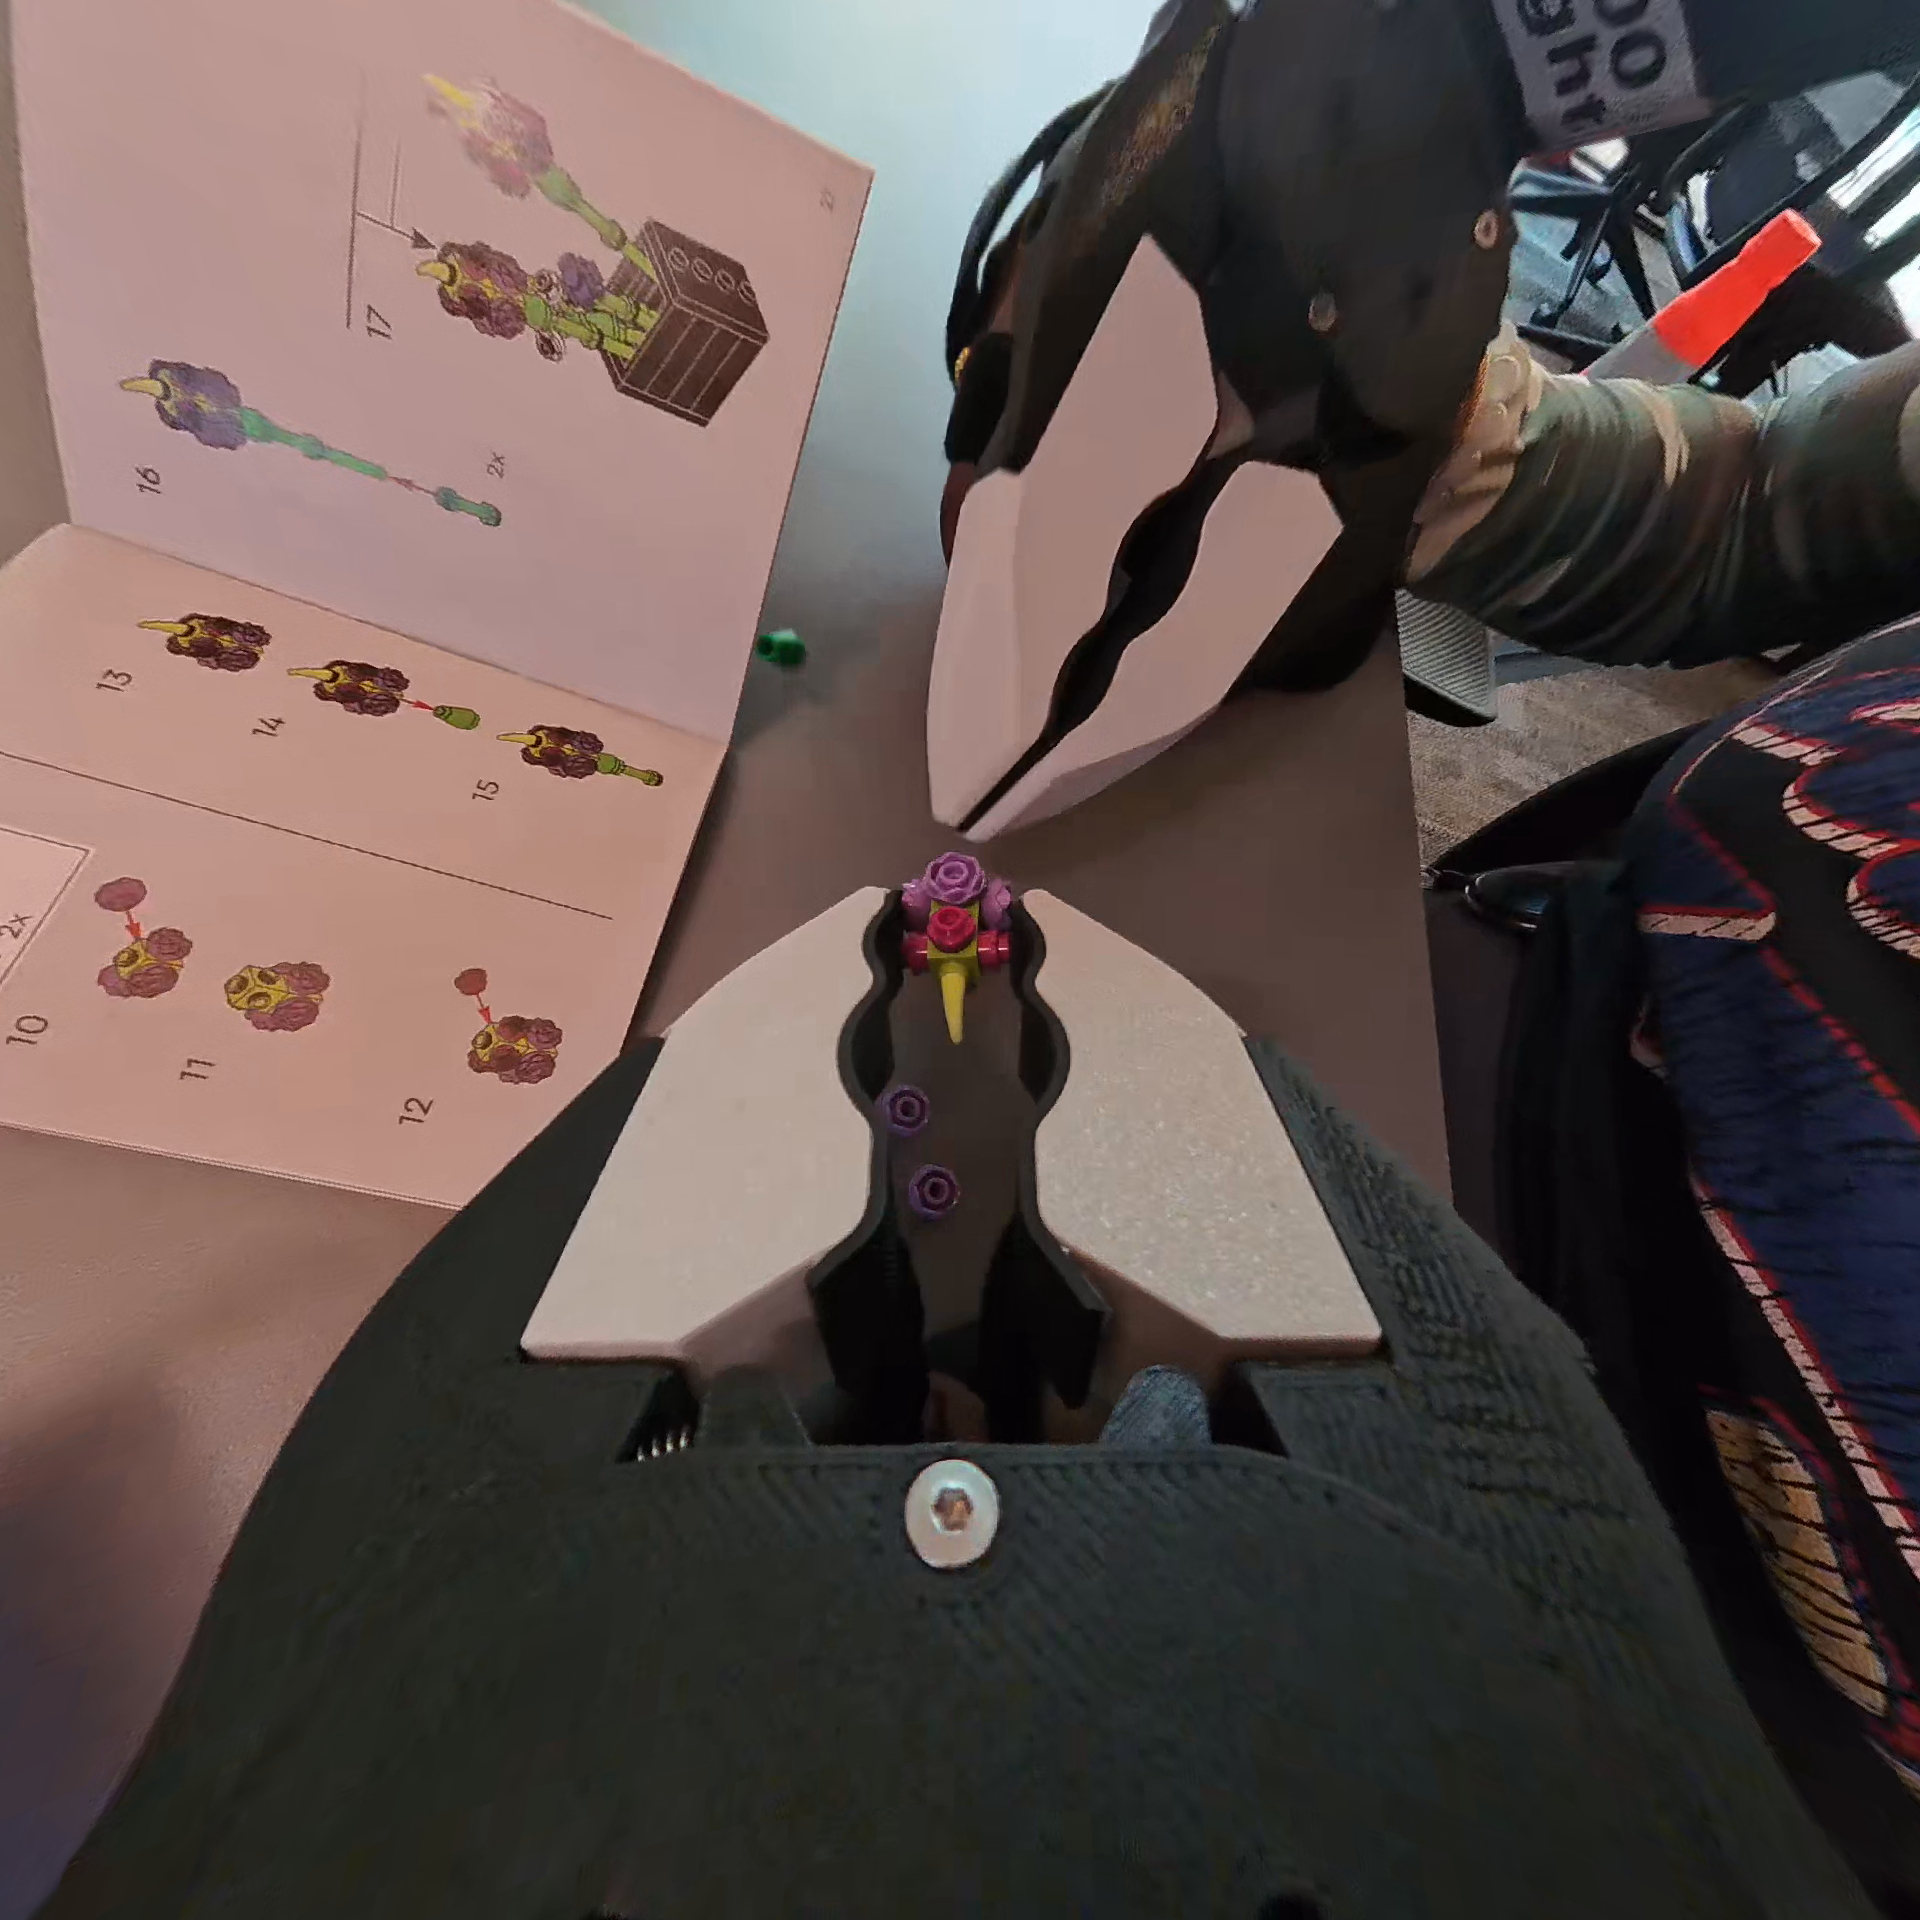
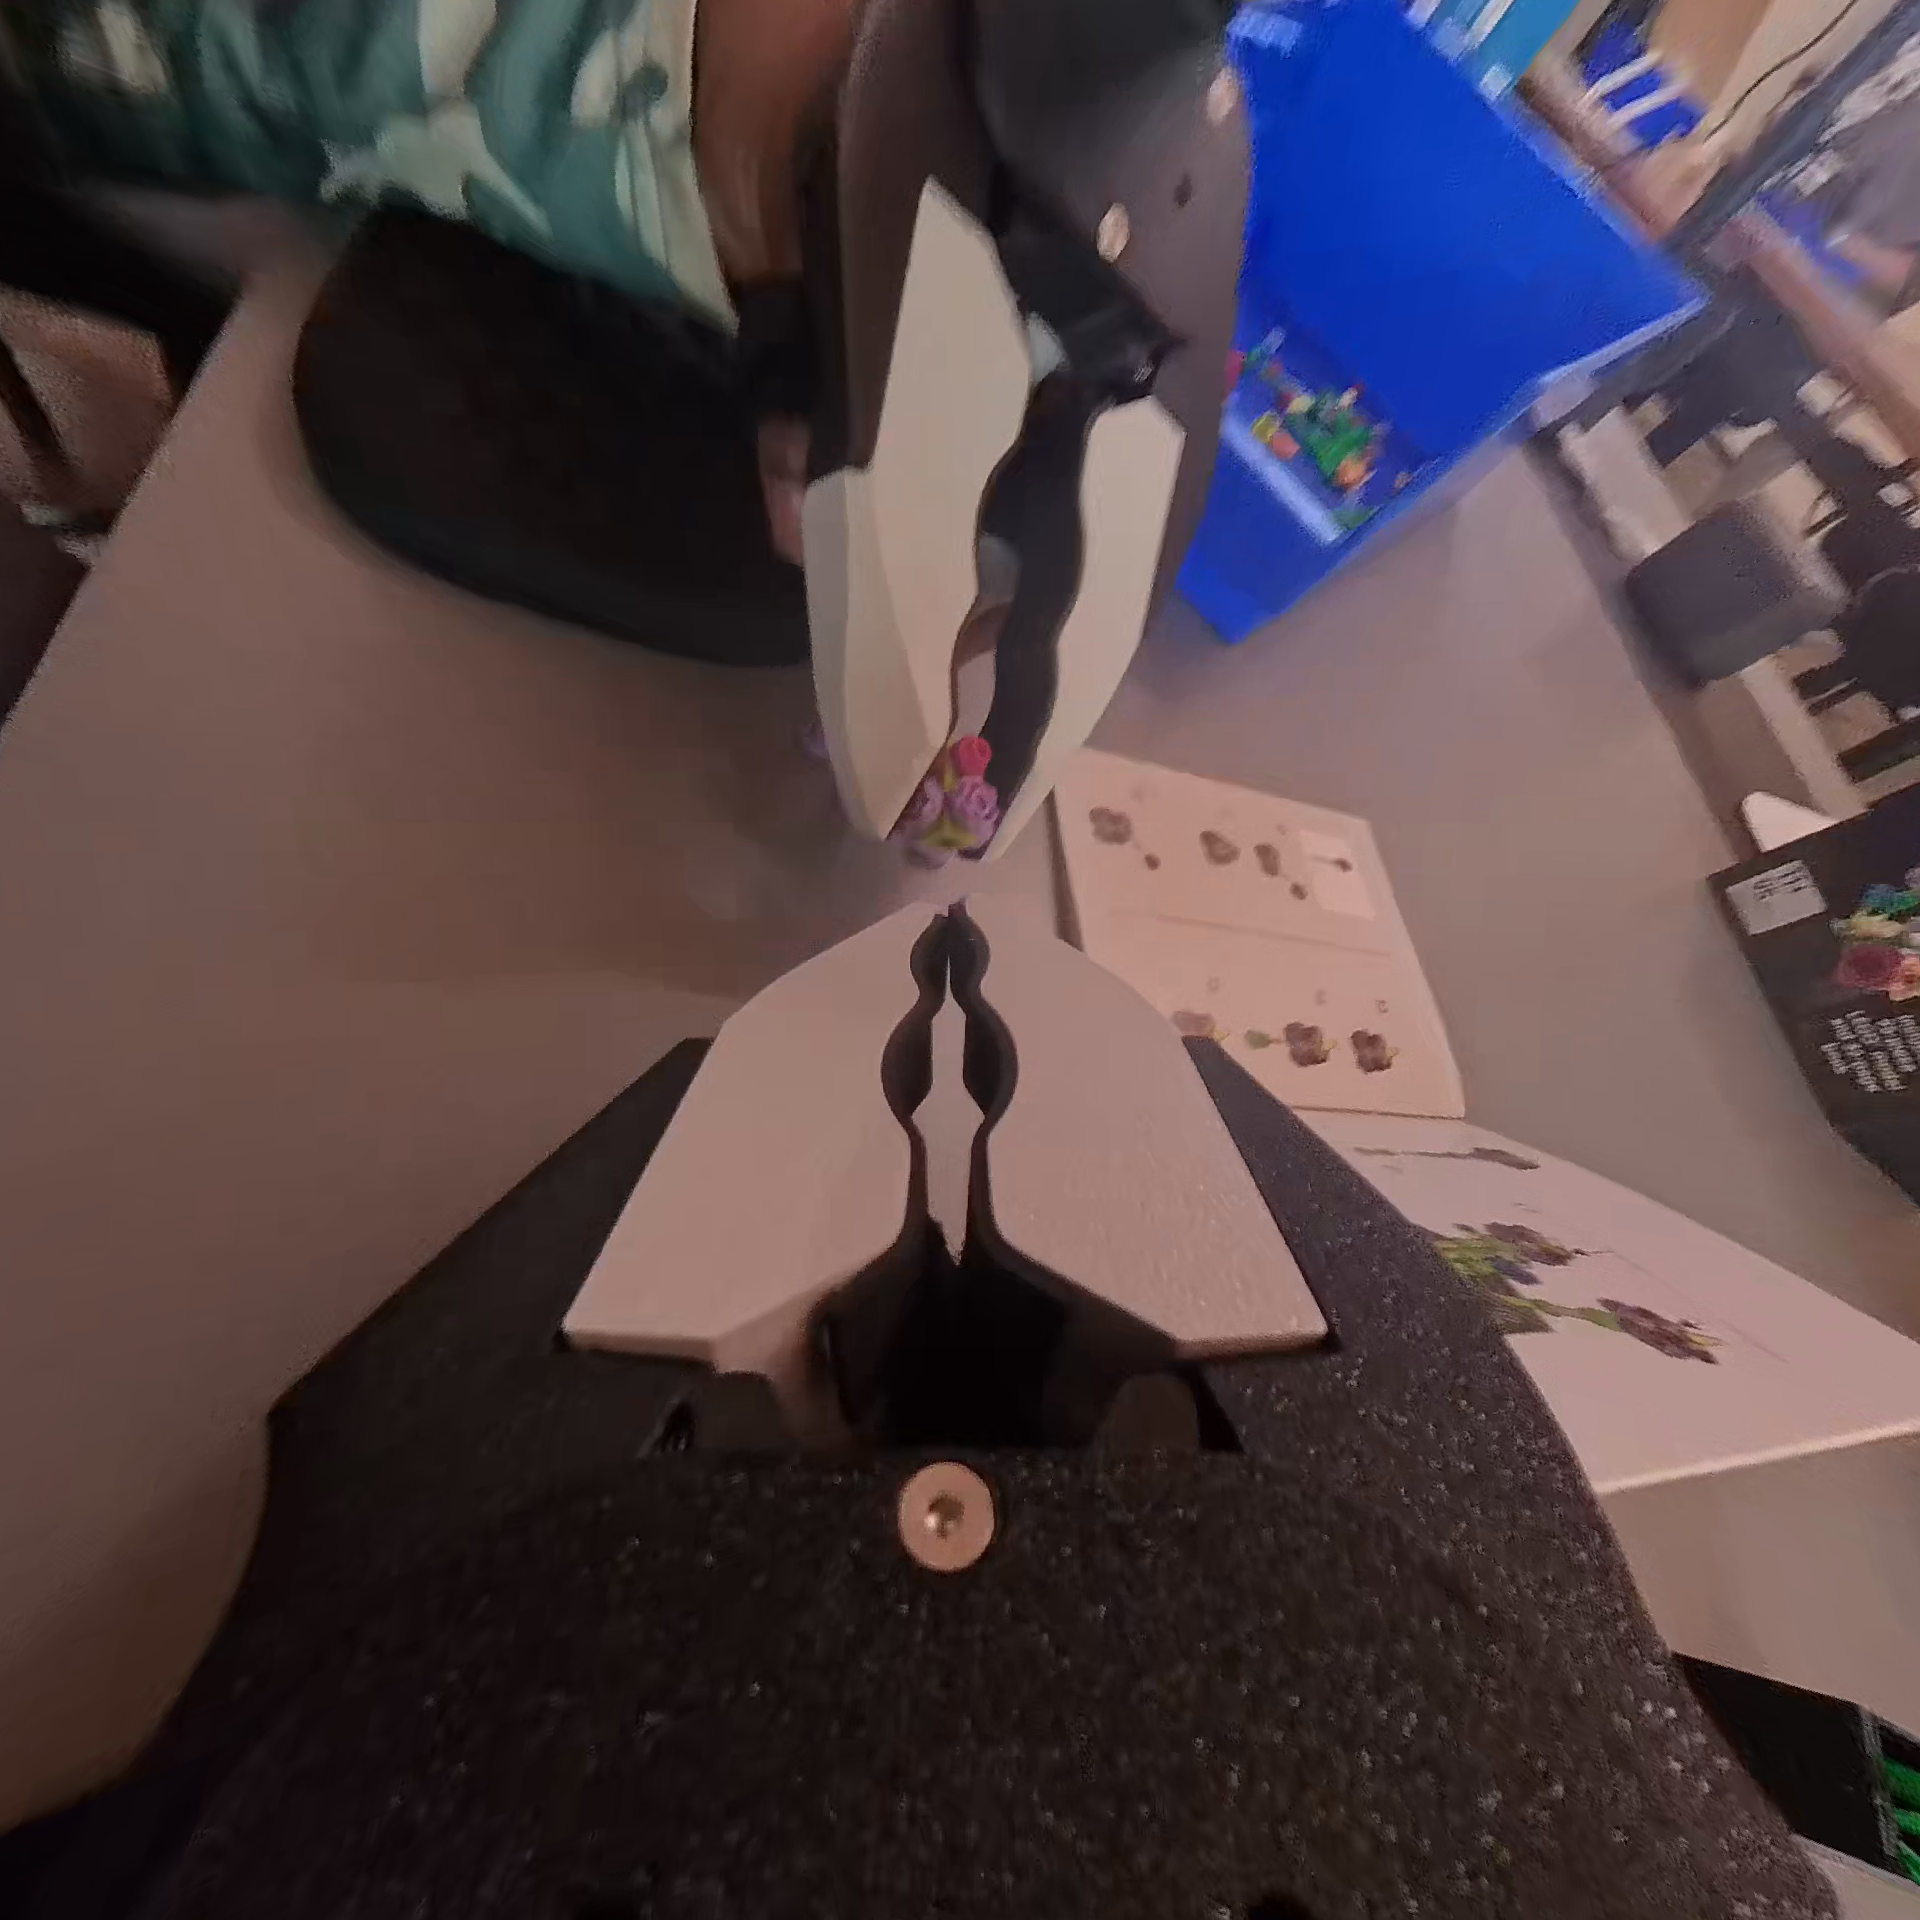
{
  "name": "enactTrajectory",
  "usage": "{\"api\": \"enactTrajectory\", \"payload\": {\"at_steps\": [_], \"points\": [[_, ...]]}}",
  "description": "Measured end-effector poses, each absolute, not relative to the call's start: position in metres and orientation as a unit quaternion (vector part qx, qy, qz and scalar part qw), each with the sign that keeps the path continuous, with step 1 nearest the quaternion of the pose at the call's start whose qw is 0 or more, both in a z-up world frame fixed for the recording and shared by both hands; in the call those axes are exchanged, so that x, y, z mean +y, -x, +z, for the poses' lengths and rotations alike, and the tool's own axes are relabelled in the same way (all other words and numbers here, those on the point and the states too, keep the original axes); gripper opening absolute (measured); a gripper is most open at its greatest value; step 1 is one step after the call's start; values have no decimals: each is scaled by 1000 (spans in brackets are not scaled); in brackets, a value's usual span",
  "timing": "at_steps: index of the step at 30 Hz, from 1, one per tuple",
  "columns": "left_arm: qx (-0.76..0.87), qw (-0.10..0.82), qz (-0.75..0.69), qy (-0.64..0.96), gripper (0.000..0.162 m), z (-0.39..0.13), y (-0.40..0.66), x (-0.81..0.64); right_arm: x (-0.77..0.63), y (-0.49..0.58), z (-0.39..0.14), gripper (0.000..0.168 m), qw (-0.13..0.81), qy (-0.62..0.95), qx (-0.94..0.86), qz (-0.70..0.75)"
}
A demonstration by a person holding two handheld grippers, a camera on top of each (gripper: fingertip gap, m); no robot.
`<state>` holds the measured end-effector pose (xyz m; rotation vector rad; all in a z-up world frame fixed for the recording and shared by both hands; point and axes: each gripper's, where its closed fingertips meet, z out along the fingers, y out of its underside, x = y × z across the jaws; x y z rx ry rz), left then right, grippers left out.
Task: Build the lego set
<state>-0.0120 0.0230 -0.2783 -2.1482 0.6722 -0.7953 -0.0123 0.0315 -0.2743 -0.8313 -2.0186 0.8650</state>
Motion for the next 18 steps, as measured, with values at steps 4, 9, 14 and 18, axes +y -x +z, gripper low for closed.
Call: {"api": "enactTrajectory", "payload": {"at_steps": [4, 9, 14, 18], "points": [[262, 367, -317, 834, 20, -277, 11, 22, 48, 10, -268, 1, 413, 352, -781, 310], [243, 373, -346, 826, 20, -271, 13, 24, 81, -30, -274, 14, 330, 526, -718, 315], [258, 384, -325, 825, 20, -271, 12, 23, 111, -46, -284, 37, 319, 624, -651, 290], [260, 378, -323, 828, 20, -273, 11, 23, 128, -40, -292, 29, 315, 654, -642, 246]]}}
